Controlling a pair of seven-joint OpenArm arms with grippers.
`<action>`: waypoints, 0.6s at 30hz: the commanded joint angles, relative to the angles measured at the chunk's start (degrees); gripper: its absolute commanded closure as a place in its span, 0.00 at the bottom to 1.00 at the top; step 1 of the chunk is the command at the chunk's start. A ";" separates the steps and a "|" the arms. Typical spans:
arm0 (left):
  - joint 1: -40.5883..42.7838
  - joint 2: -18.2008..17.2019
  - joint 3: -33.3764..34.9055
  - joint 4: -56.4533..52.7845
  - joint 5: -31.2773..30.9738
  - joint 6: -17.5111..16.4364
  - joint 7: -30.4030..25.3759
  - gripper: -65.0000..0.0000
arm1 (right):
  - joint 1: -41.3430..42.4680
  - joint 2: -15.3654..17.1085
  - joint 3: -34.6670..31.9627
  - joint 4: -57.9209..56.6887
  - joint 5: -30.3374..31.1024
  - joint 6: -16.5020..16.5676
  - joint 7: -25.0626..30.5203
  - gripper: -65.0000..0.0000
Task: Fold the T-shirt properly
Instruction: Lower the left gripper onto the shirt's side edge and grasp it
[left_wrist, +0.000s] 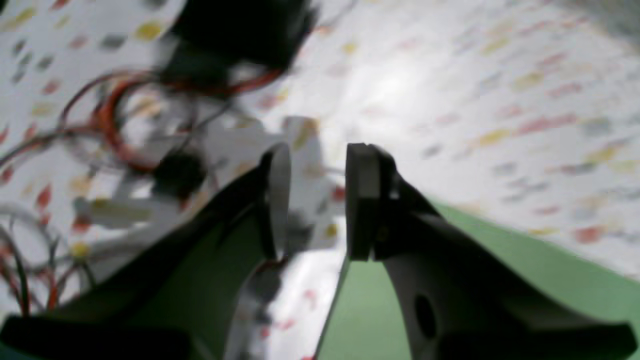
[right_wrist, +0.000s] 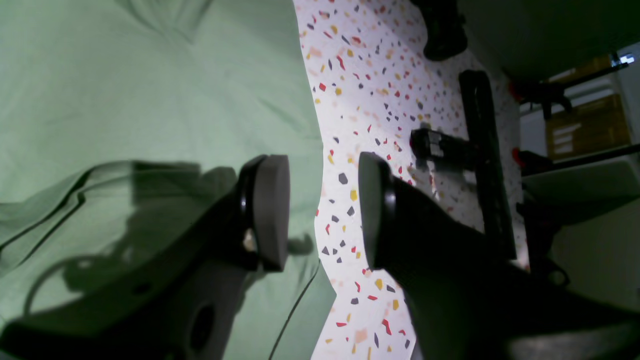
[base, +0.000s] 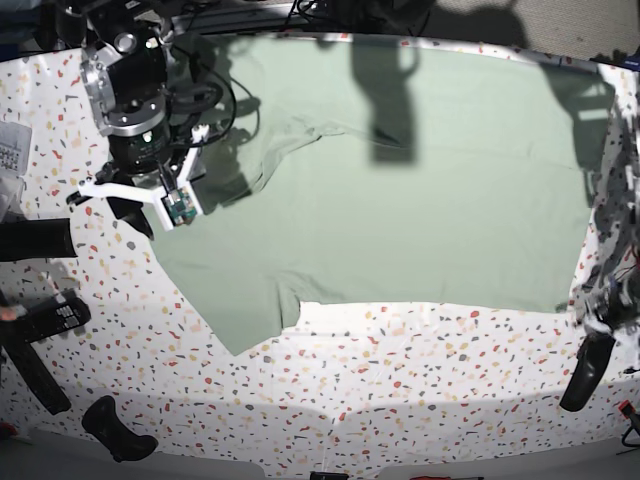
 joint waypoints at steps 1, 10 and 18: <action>-1.60 -0.55 -0.26 0.70 0.70 0.79 -1.77 0.73 | 0.42 0.50 0.37 1.01 -1.11 -0.57 0.66 0.66; -0.42 0.74 -0.26 0.76 0.39 -1.95 0.66 0.70 | 0.44 0.50 0.37 0.98 -1.14 -0.57 0.66 0.66; 1.27 1.01 -0.26 0.72 -1.90 -3.76 -1.99 0.70 | 0.42 0.52 0.37 1.01 -1.11 -0.57 0.46 0.66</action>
